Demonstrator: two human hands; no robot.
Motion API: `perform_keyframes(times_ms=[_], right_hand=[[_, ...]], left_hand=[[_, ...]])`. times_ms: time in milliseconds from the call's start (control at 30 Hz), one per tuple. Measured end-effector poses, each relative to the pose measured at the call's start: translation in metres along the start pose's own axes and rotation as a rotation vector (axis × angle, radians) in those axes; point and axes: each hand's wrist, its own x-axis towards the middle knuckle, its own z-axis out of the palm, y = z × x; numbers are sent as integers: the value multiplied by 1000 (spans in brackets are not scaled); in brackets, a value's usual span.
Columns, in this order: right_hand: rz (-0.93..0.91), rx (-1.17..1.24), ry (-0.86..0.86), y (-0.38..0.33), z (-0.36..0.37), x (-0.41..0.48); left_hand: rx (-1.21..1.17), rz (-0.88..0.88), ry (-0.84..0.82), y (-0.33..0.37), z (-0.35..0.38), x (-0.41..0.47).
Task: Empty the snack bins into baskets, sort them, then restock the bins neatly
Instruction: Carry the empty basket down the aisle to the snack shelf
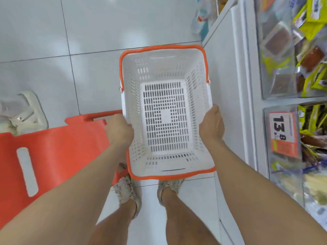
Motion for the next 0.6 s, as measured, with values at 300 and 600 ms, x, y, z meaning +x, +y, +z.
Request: perform_keyframes(times_ms=[300, 600], right_hand=[[-27, -17, 153, -3, -45, -14], [40, 145, 276, -1, -177, -141]], left_hand=[[-148, 29, 52, 14, -19, -42], [-258, 7, 176, 24, -127, -146]])
